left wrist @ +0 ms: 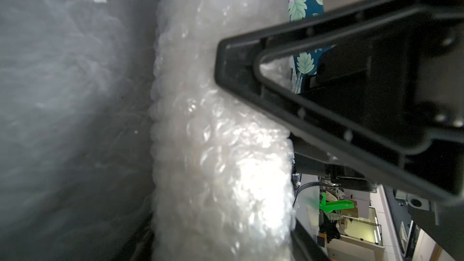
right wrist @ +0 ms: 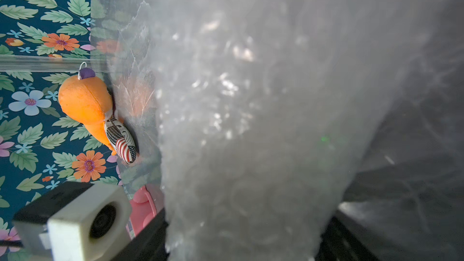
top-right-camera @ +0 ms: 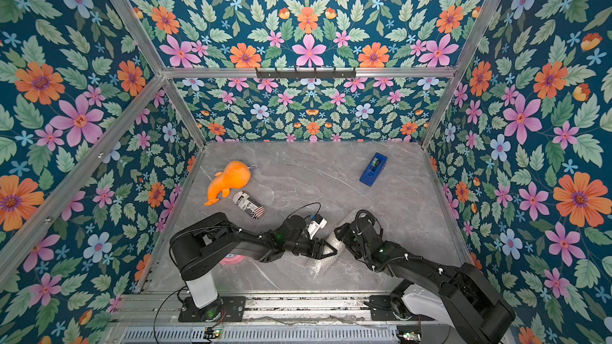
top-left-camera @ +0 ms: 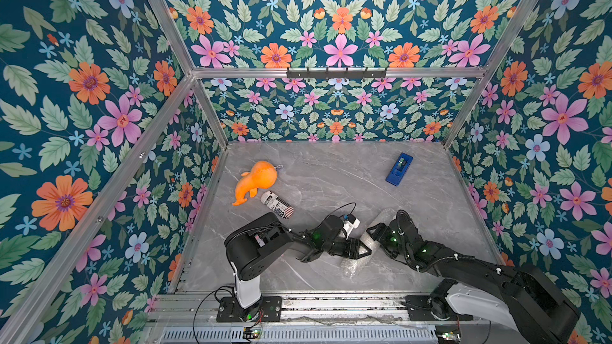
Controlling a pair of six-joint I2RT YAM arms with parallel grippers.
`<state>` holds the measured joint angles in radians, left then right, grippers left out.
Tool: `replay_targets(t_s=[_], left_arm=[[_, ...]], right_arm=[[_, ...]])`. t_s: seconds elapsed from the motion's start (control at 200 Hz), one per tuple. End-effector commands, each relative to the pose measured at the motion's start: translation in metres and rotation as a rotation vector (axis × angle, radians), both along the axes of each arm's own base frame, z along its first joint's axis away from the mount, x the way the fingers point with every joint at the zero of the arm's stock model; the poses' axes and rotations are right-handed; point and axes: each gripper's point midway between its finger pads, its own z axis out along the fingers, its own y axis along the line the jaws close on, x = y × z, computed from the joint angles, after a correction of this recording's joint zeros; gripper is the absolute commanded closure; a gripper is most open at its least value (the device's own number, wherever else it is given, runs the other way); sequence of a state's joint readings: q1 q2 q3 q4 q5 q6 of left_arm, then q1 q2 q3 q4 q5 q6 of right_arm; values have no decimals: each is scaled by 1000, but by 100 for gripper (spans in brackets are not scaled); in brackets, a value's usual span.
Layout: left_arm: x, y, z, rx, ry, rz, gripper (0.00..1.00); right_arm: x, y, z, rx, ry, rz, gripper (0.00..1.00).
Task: Wrap vases in bubble wrap
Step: Turn over the wrapped vase at the center of the board.
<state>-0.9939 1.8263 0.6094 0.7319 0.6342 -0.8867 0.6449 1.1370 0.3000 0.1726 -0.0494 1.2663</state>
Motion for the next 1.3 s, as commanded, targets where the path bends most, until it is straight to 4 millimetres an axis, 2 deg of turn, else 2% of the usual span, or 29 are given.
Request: replay_targets(t_s=[0.0, 0.385, 0.505, 0.785, 0.955, 1.1, 1.23, 1.295], left_arm=[[-11, 4, -3, -12, 129, 13, 60], [-6, -9, 45, -245, 152, 37, 60], [-4, -11, 70, -346, 158, 49, 60], [-6, -15, 109, -499, 169, 32, 61], [-6, -13, 125, -564, 166, 31, 60], [-7, -12, 135, -618, 170, 29, 59], [-7, -12, 136, -615, 146, 22, 57], [-7, -12, 136, -609, 134, 19, 53]], right_arm=[[11, 7, 10, 45, -42, -24, 23], [18, 16, 23, 128, -64, -44, 21], [19, 19, 27, 160, -75, -43, 20], [25, 30, 55, 258, -159, -20, 19], [30, 31, 81, 290, -262, -7, 26], [30, 31, 101, 313, -344, 17, 37], [29, 35, 109, 309, -365, 46, 43], [30, 34, 109, 301, -362, 45, 46]])
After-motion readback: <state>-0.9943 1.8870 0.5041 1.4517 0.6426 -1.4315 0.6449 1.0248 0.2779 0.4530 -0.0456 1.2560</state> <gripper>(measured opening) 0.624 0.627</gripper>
